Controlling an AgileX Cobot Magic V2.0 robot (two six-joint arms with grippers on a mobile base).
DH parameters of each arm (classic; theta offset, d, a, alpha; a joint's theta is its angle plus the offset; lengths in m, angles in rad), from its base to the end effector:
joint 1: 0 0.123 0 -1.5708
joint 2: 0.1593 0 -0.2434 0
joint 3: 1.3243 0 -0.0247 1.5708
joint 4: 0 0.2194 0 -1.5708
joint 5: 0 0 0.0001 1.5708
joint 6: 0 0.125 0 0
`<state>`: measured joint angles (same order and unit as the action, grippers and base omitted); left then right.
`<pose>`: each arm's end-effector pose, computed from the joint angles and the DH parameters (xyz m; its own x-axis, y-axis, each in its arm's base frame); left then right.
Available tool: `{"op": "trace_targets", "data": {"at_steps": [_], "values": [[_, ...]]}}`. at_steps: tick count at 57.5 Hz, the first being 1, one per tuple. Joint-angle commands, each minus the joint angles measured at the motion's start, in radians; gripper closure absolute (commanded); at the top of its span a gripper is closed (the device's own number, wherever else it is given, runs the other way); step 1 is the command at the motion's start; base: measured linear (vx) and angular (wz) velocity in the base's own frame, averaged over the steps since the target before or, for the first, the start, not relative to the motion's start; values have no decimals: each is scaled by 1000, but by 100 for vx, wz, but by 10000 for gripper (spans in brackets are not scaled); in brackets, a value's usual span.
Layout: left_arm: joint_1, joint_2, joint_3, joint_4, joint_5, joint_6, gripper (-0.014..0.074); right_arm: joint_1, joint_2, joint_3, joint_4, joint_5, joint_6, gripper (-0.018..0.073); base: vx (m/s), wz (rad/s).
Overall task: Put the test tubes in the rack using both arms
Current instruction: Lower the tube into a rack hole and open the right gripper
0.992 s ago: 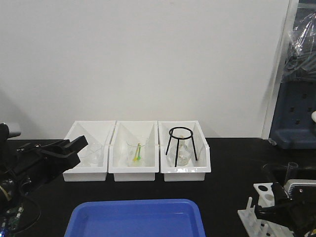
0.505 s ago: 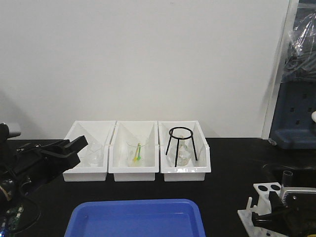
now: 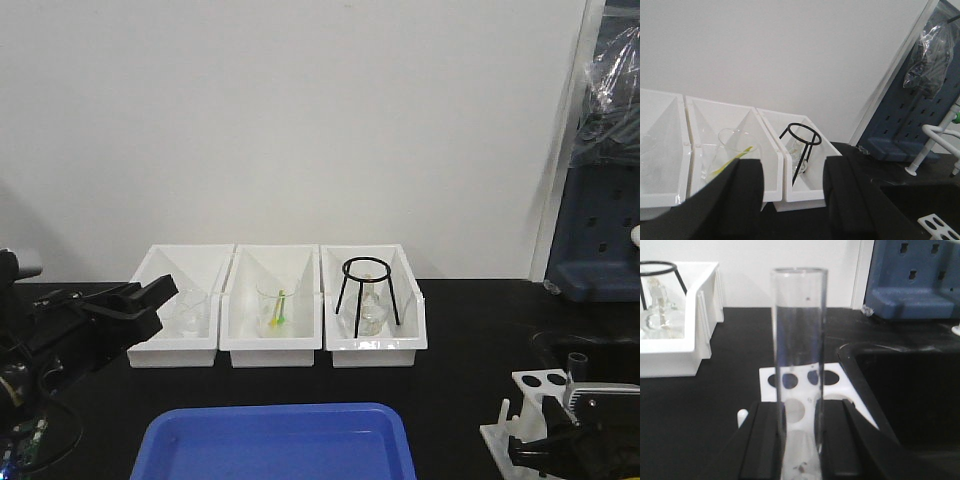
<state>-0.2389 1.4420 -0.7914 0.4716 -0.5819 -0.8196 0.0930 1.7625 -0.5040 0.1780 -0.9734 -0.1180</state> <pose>0.3104 -0.1077 0.2659 -0.2205 -0.3498 -0.9105 0.4181 0.8095 -0.4123 0.3132 0.0108 0.1337 -0.2039 -0.0361 -0.9783 0.0473 0.9978 -0.0466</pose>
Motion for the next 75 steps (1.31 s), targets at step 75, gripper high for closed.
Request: {"op": "trace_targets", "data": {"at_steps": [75], "values": [[2, -33, -32, -22, -62, 1, 175, -2, -996, -21, -51, 764, -61, -32, 0, 0]]}}
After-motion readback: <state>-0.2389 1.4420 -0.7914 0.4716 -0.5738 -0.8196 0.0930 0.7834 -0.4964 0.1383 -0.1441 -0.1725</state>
